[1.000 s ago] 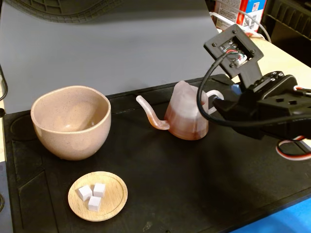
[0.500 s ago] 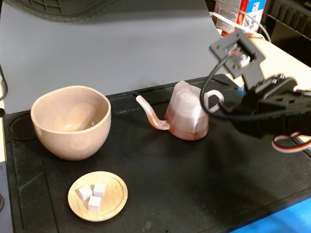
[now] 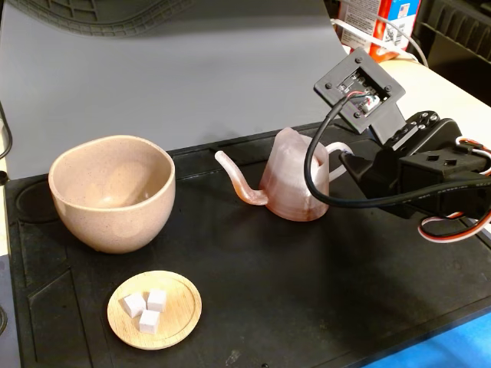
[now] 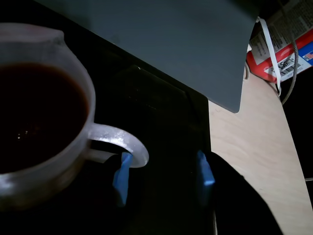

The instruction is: Pick up a kettle and pour liquid into a cup.

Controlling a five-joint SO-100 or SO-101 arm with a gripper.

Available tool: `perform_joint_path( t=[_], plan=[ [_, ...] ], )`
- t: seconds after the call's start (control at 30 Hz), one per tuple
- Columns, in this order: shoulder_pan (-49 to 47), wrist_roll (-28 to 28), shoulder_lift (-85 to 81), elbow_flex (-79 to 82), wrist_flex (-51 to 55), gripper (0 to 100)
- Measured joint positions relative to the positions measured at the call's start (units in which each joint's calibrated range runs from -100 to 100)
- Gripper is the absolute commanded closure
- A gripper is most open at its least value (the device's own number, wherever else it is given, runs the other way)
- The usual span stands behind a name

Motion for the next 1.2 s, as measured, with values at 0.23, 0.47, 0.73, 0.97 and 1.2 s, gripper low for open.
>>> perform_joint_path(
  t=[0.23,0.47,0.73,0.97,1.2],
  plan=[
    [-0.98,1.73,3.08,-0.39,-0.26,83],
    [-0.68,1.73,3.60,-2.73,-0.26,83],
    [-0.53,1.73,3.60,-2.73,-0.26,83],
    [-0.53,1.73,3.60,-2.92,-0.26,83],
    [-0.23,1.73,8.90,-9.54,-0.26,83]
  ],
)
